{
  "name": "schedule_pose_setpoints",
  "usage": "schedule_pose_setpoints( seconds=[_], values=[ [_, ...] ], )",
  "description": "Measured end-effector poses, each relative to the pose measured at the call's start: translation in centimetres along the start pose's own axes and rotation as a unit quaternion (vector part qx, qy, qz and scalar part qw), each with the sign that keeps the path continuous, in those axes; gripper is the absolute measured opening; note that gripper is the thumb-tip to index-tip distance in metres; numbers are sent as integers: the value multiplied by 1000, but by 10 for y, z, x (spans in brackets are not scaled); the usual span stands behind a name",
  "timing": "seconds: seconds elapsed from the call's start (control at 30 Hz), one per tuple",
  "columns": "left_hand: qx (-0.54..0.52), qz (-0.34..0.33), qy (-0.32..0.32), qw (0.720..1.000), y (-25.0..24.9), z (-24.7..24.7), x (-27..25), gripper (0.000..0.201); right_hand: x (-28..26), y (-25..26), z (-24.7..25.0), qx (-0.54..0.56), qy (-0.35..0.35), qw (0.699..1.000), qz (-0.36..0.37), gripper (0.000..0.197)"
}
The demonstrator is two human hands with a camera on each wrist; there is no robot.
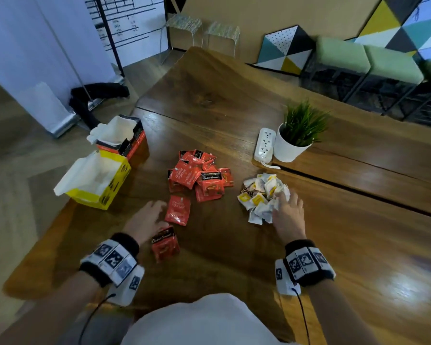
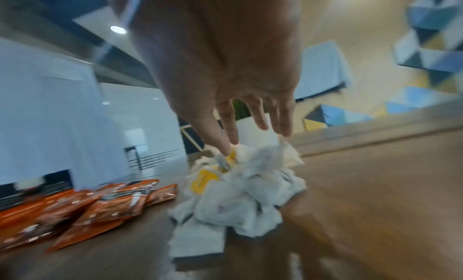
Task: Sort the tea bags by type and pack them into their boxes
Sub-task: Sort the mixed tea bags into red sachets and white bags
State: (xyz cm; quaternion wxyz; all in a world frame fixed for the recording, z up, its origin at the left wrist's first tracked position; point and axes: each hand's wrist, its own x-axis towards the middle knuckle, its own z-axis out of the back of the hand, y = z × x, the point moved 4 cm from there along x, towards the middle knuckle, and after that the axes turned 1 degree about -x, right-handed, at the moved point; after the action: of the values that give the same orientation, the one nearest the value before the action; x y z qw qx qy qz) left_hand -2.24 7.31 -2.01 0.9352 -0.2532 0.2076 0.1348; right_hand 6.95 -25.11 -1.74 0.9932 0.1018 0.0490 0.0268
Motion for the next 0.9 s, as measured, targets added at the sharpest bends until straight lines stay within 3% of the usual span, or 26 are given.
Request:
schedule_pose_setpoints(
  seconds=[0.07, 0.13, 0.27, 0.33, 0.4, 0.53, 0.63, 0.8, 0.9],
  values=[
    [25, 55, 16, 998, 18, -11, -11, 59, -4, 33, -2, -37, -34, 995, 83, 46],
    [67, 69, 22, 995, 20, -25, -15, 63, -9, 67, -7, -23, -33, 988, 150, 43],
    [115, 58, 10, 992, 19, -36, -9, 46, -25, 107, -18, 34, 51, 973, 223, 42],
    [106, 65, 44, 991, 23, -30, -5, 24, -29, 101, -25, 43, 88, 969, 226, 42],
    [93, 54, 76, 991, 24, -23, -4, 22, -31, 82, -26, 53, 108, 969, 215, 39],
    [25, -5, 52, 998, -2, 3, -4, 16, -35, 34, -23, 96, 100, 974, 177, 33],
    [-80, -6, 33, 996, -27, 29, 15, 8, -37, 15, -20, 109, 78, 975, 176, 32],
    [-114, -2, -36, 993, -56, 74, 87, 17, -19, 8, -3, 167, 64, 975, 135, 24],
    [-6, 38, -45, 998, -61, 80, 121, 35, 5, 1, 20, 194, 29, 976, 91, 30]
  ],
)
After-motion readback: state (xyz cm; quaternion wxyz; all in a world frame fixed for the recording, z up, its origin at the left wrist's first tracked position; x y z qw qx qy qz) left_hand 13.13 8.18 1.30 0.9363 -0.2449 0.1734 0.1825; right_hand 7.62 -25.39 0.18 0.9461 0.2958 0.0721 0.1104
